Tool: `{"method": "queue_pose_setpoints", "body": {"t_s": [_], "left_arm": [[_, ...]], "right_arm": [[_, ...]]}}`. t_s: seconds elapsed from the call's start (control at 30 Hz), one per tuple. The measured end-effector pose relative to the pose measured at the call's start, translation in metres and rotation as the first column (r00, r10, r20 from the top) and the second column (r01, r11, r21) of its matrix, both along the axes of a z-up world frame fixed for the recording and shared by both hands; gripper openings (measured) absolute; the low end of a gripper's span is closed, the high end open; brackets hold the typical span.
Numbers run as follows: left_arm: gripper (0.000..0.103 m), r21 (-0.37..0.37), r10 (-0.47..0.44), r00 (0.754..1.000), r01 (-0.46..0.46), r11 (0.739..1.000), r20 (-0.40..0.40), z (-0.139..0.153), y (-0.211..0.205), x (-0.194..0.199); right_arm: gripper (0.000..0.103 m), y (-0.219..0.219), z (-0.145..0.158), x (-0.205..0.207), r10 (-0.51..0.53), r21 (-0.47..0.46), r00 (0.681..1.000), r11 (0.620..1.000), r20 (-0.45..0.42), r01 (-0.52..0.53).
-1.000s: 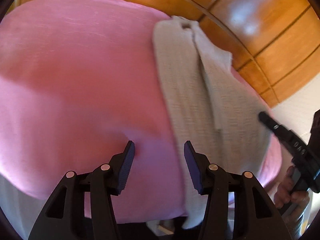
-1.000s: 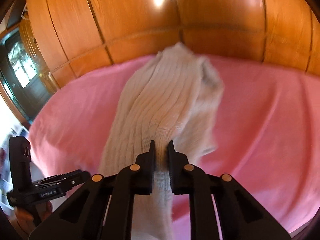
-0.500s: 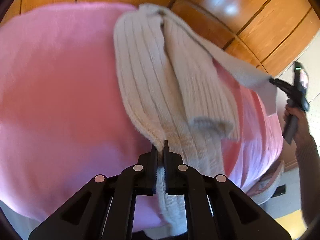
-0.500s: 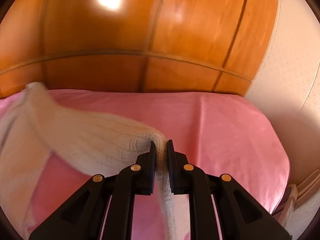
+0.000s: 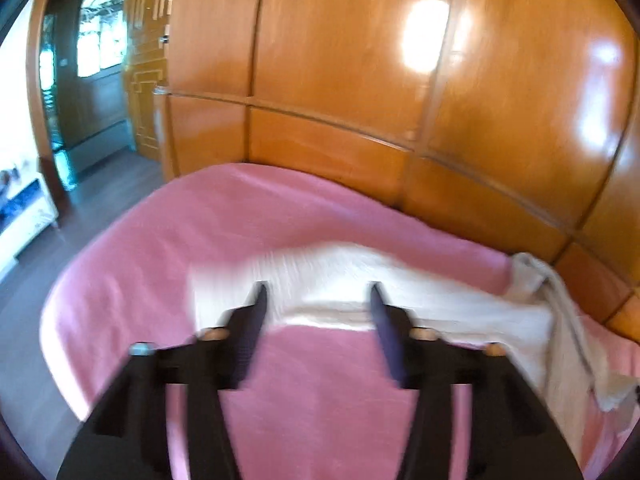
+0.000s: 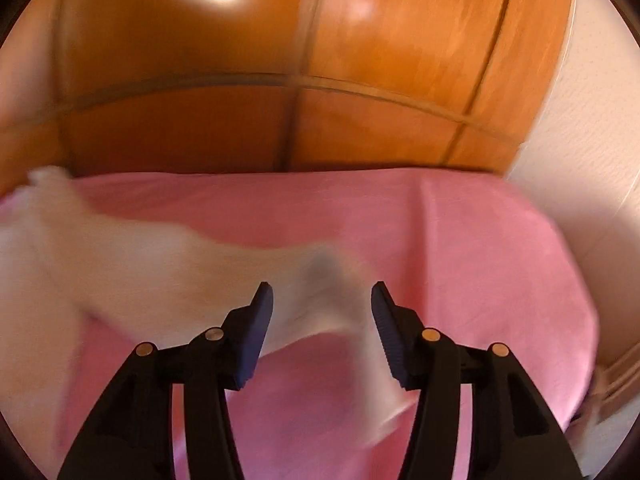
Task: Fold small clothes
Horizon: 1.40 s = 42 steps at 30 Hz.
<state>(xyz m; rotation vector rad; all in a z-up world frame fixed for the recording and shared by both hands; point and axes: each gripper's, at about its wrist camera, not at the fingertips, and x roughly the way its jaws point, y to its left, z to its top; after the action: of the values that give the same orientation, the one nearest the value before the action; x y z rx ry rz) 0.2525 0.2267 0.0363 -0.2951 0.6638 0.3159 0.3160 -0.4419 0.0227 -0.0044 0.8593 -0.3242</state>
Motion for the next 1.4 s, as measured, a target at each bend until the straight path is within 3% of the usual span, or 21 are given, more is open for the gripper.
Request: {"method": "queue_pose_setpoints", "body": {"t_s": [0.03,0.1,0.17,0.2,0.23,0.27,0.3,0.43,0.5,0.53,0.57,0.6,0.7,0.83,0.97,1.03,1.1,1.2,1.3,1.37,1.4], "left_arm": [[0.054,-0.022,-0.041,0.999,0.041,0.999,-0.005,-0.006,-0.011,0.000],[0.054,-0.141,-0.190,0.981,0.182,0.973,-0.046,-0.034,-0.043,-0.002],[0.046,-0.295,-0.338,0.938,0.303,0.906,-0.077,-0.067,-0.076,-0.004],[0.043,-0.360,-0.389,0.917,0.335,0.871,-0.087,-0.081,-0.092,-0.005],[0.043,-0.428,-0.436,0.895,0.360,0.829,-0.092,-0.097,-0.110,-0.007],[0.043,-0.470,-0.461,0.883,0.370,0.802,-0.092,-0.107,-0.121,-0.010],[0.042,-0.514,-0.491,0.866,0.378,0.770,-0.100,-0.120,-0.136,-0.011],[0.039,-0.651,-0.572,0.815,0.384,0.655,-0.094,-0.149,-0.182,-0.008],[0.036,-0.663,-0.589,0.804,0.397,0.635,-0.083,-0.153,-0.199,-0.012],[0.011,-0.640,-0.600,0.795,0.418,0.644,-0.084,-0.151,-0.208,-0.015],[0.008,-0.624,-0.610,0.786,0.430,0.653,-0.096,-0.153,-0.212,-0.014],[0.008,-0.606,-0.604,0.791,0.433,0.667,-0.099,-0.150,-0.214,-0.014],[0.006,-0.554,-0.607,0.792,0.482,0.679,-0.055,-0.122,-0.206,-0.023],[0.005,-0.487,-0.625,0.780,0.553,0.676,0.020,-0.065,-0.170,-0.042],[0.005,-0.480,-0.623,0.779,0.574,0.663,0.072,-0.004,-0.125,-0.073],[0.005,-0.459,-0.622,0.779,0.581,0.672,0.076,0.020,-0.110,-0.090],[0.005,-0.445,-0.608,0.792,0.562,0.697,0.048,0.035,-0.092,-0.107],[0.005,-0.457,-0.593,0.804,0.518,0.723,-0.028,0.017,-0.092,-0.109],[0.006,-0.467,-0.542,0.826,0.422,0.777,-0.156,-0.034,-0.092,-0.104],[0.006,-0.503,-0.521,0.836,0.379,0.777,-0.175,-0.066,-0.089,-0.098],[0.007,-0.486,-0.482,0.854,0.343,0.804,-0.196,-0.078,-0.089,-0.097]], "right_arm": [[0.051,0.006,0.000,-0.007,0.031,0.052,1.000,0.998,-0.002,-0.031],[0.051,0.033,-0.006,-0.023,0.156,0.261,0.988,0.955,-0.022,-0.144],[0.051,0.060,-0.021,-0.035,0.264,0.445,0.964,0.868,-0.034,-0.222],[0.050,0.075,-0.034,-0.038,0.307,0.534,0.951,0.812,-0.049,-0.235],[0.050,0.082,-0.042,-0.038,0.326,0.582,0.944,0.779,-0.059,-0.233],[0.050,0.094,-0.057,-0.038,0.352,0.662,0.933,0.717,-0.073,-0.219],[0.048,0.105,-0.068,-0.038,0.367,0.707,0.927,0.676,-0.076,-0.209],[0.033,0.125,-0.093,-0.030,0.374,0.795,0.924,0.583,-0.081,-0.166],[0.016,0.130,-0.090,-0.029,0.363,0.795,0.930,0.581,-0.061,-0.175],[0.015,0.126,-0.089,-0.025,0.362,0.789,0.931,0.588,-0.055,-0.182],[0.013,0.127,-0.080,-0.026,0.367,0.769,0.929,0.606,-0.044,-0.203],[0.011,0.127,-0.070,-0.030,0.371,0.743,0.928,0.631,-0.035,-0.224],[0.006,0.122,-0.032,-0.045,0.366,0.678,0.930,0.679,0.019,-0.281],[0.005,0.097,0.025,-0.070,0.336,0.603,0.934,0.722,0.123,-0.339],[0.005,0.071,0.080,-0.105,0.301,0.560,0.927,0.738,0.226,-0.376],[0.005,0.060,0.100,-0.126,0.290,0.543,0.922,0.746,0.257,-0.386],[0.005,0.054,0.102,-0.140,0.276,0.553,0.926,0.743,0.259,-0.376],[0.005,0.051,0.079,-0.155,0.254,0.574,0.949,0.756,0.185,-0.314],[0.005,0.044,0.039,-0.169,0.227,0.626,0.970,0.746,0.082,-0.227],[0.005,0.049,0.002,-0.173,0.210,0.619,0.978,0.769,-0.010,-0.159],[0.006,0.049,-0.006,-0.175,0.207,0.615,0.978,0.775,-0.032,-0.144]]}}
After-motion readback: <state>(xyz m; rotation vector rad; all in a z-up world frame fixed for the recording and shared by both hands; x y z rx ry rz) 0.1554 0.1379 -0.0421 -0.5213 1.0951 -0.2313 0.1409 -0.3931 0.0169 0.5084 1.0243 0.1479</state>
